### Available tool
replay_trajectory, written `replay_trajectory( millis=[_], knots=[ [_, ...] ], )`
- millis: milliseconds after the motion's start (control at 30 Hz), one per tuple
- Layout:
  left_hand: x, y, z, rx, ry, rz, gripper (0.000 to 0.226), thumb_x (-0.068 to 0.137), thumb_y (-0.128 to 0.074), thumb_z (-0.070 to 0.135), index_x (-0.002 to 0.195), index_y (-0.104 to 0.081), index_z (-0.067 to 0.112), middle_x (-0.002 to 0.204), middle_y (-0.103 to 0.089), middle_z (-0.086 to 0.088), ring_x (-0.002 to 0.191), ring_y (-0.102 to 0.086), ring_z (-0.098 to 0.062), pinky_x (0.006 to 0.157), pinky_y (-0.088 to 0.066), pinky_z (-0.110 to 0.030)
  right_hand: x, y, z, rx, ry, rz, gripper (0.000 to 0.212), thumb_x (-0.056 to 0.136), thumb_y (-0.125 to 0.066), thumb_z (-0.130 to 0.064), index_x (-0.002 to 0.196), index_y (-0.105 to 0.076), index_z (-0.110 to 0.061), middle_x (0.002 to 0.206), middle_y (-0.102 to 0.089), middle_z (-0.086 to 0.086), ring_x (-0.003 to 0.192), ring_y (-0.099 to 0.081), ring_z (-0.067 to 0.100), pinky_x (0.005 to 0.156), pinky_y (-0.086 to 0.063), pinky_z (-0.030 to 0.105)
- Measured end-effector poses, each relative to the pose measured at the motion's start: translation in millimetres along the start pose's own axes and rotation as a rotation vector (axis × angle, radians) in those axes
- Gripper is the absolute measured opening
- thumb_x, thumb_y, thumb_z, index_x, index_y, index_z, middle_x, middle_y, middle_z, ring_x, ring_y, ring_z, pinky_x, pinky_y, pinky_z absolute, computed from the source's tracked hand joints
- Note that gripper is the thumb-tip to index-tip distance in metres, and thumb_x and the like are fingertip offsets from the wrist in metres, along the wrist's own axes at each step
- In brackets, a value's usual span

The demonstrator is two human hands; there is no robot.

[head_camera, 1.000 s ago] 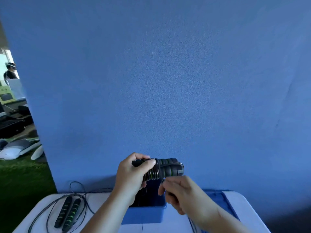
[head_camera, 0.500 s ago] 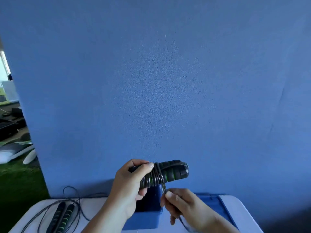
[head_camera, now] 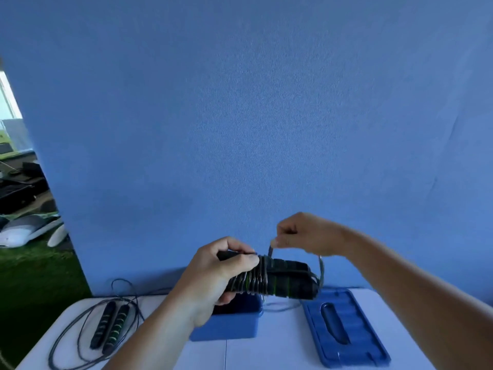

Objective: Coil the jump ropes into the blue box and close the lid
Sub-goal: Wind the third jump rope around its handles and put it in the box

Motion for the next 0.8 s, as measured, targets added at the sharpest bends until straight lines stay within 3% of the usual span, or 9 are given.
replay_trajectory(
  millis=[100, 233, 367, 533, 700, 800],
  knots=[
    [1, 2, 1, 0.050, -0.013, 0.016, 0.013, 0.078, -0.082, 0.029, 0.085, -0.071, 0.026, 0.073, -0.063, 0.010, 0.067, -0.056, -0.011, 0.054, -0.040, -0.023, 3, 20, -26, -0.126, 0.042, 0.021, 0.049, 0.091, -0.068, -0.047, 0.064, -0.048, -0.011, 0.055, -0.032, -0.010, 0.053, -0.030, 0.008, 0.051, -0.028, 0.026],
    [7, 9, 2, 0.068, -0.051, 0.094, 0.009, 0.081, -0.081, 0.024, 0.085, -0.073, 0.024, 0.065, -0.058, 0.010, 0.055, -0.047, -0.010, 0.052, -0.038, -0.026, -1, 23, -46, -0.164, 0.006, 0.064, 0.048, 0.094, -0.062, -0.048, 0.058, -0.051, -0.018, 0.057, -0.045, -0.005, 0.054, -0.039, 0.014, 0.054, -0.036, 0.027],
    [15, 21, -2, 0.021, -0.063, 0.190, 0.008, 0.081, -0.082, 0.020, 0.081, -0.074, 0.019, 0.061, -0.051, 0.001, 0.054, -0.038, -0.020, 0.047, -0.033, -0.025, -18, 11, -45, 0.129, -0.103, 0.126, 0.036, 0.096, -0.059, -0.031, 0.062, -0.064, -0.018, 0.057, -0.048, -0.002, 0.051, -0.039, 0.016, 0.042, -0.030, 0.020],
    [21, 26, -6, -0.036, -0.080, 0.259, 0.009, 0.081, -0.081, 0.015, 0.082, -0.072, 0.013, 0.050, -0.048, 0.003, 0.039, -0.035, -0.018, 0.048, -0.031, -0.026, -37, -28, -33, 0.468, -0.160, 0.114, 0.027, 0.095, -0.050, -0.018, 0.073, -0.065, -0.015, 0.056, -0.041, -0.001, 0.047, -0.028, 0.014, 0.044, -0.019, 0.022],
    [18, 21, -8, -0.082, -0.062, 0.289, 0.011, 0.082, -0.081, 0.020, 0.083, -0.071, 0.016, 0.060, -0.060, 0.010, 0.044, -0.050, -0.009, 0.053, -0.042, -0.030, -54, -53, -24, 0.594, -0.138, 0.182, 0.029, 0.099, -0.045, -0.016, 0.078, -0.064, -0.012, 0.056, -0.044, -0.004, 0.046, -0.029, 0.012, 0.043, -0.021, 0.021],
    [14, 19, -11, -0.122, -0.056, 0.318, 0.012, 0.081, -0.081, 0.024, 0.084, -0.072, 0.017, 0.067, -0.063, 0.006, 0.049, -0.053, -0.014, 0.049, -0.043, -0.026, -62, -59, -21, 0.570, -0.079, 0.266, 0.031, 0.103, -0.044, -0.019, 0.080, -0.060, -0.006, 0.058, -0.041, 0.000, 0.049, -0.030, 0.011, 0.045, -0.024, 0.019]
  ],
)
Point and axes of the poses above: each hand's wrist, its own x-axis towards the middle knuckle, its own y-axis out of the back of the hand, z = x × y, the point moved 10 cm from there along x, towards the middle knuckle
